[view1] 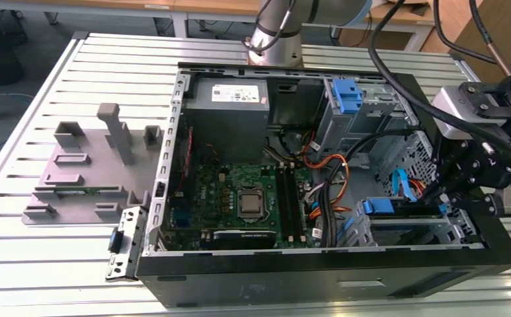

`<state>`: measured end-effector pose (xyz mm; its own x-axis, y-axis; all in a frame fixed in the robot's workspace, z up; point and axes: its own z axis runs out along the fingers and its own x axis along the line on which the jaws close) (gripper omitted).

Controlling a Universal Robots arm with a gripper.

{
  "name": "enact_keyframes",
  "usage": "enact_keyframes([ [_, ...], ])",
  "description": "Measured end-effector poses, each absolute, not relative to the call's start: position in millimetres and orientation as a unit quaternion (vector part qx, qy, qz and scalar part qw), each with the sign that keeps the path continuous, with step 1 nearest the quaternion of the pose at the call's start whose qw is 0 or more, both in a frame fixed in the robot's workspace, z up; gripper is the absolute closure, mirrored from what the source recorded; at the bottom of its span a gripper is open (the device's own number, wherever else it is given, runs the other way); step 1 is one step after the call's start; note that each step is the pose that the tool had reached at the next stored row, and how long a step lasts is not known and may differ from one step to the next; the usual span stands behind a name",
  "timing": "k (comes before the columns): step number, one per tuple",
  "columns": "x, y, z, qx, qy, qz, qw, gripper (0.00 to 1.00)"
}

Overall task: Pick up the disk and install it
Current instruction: 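Insert the second disk wire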

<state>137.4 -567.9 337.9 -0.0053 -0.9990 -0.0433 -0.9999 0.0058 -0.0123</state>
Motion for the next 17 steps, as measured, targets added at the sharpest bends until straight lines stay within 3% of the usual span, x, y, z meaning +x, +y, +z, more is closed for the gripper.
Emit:
enact_keyframes([
  [17,133.7,-563.6,335.5,-0.700,0.714,0.009,0.019,0.84],
])
